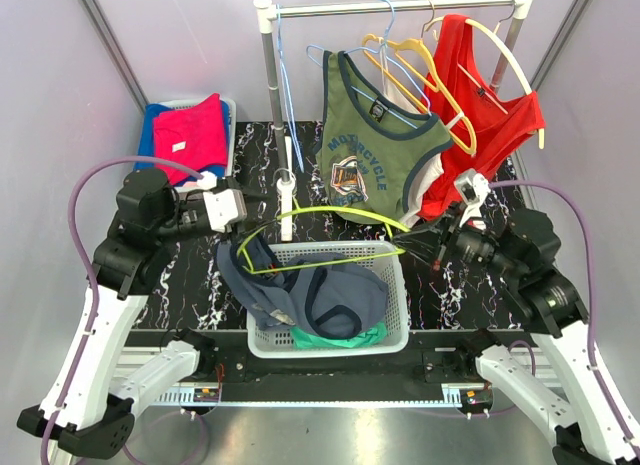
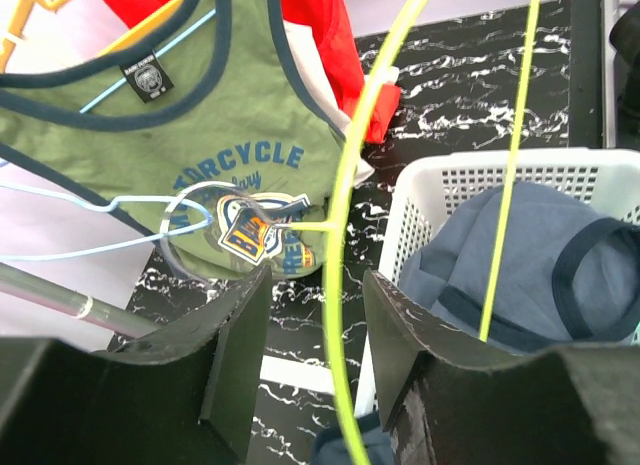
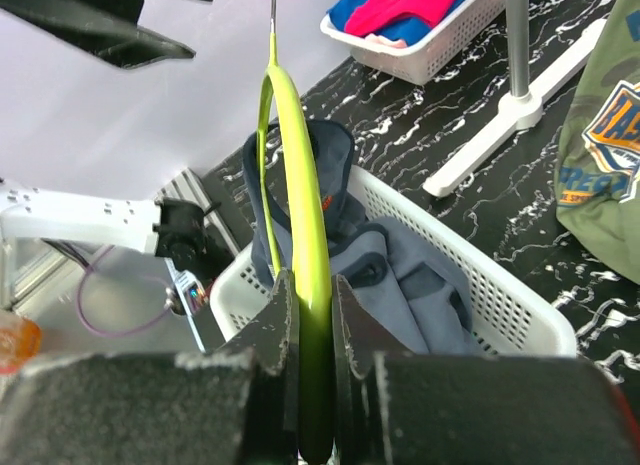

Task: Remove the tank top from the hanger
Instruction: Pick up the hanger at the center of the board, then place the tank top in the bin.

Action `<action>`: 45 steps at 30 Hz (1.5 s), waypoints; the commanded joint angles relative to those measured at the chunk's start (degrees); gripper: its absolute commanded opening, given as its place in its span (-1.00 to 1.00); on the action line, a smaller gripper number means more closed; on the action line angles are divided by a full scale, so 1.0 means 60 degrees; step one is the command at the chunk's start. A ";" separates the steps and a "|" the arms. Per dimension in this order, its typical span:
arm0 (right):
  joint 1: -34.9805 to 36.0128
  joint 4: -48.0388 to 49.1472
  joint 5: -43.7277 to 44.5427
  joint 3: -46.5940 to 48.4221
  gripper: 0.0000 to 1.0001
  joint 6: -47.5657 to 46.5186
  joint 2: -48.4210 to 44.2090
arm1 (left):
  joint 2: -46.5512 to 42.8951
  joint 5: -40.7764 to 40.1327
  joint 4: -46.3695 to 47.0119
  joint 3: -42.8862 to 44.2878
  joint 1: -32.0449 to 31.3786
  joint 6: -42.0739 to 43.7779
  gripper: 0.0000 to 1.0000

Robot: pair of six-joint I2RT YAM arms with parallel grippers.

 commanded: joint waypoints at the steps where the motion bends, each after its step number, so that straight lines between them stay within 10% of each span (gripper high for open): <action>1: 0.0046 -0.0727 -0.0059 0.0845 -1.00 -0.0992 -0.0155 | 0.0056 0.0440 0.0234 0.0454 0.0057 -0.0476 -0.04; 17: 0.0031 -0.3203 0.0776 0.5242 -1.00 -0.2561 0.0666 | -0.0191 0.0105 0.0029 -0.0246 0.0086 -0.0580 -0.03; 26: 0.0031 -0.3554 0.2974 0.5959 -1.00 -0.2898 0.0050 | -0.0866 -0.0820 -0.0263 -0.1186 0.0160 -0.2162 0.48; 35: 0.0046 -0.3423 0.3735 0.6779 -1.00 -0.3074 0.0079 | -0.1833 -0.1639 -0.2883 -0.3456 0.0130 0.2107 0.72; 45: 0.0031 -0.3261 0.3824 0.7395 -1.00 -0.3015 0.0314 | -0.1627 -0.1611 -0.3385 -0.4511 0.0130 0.3285 0.98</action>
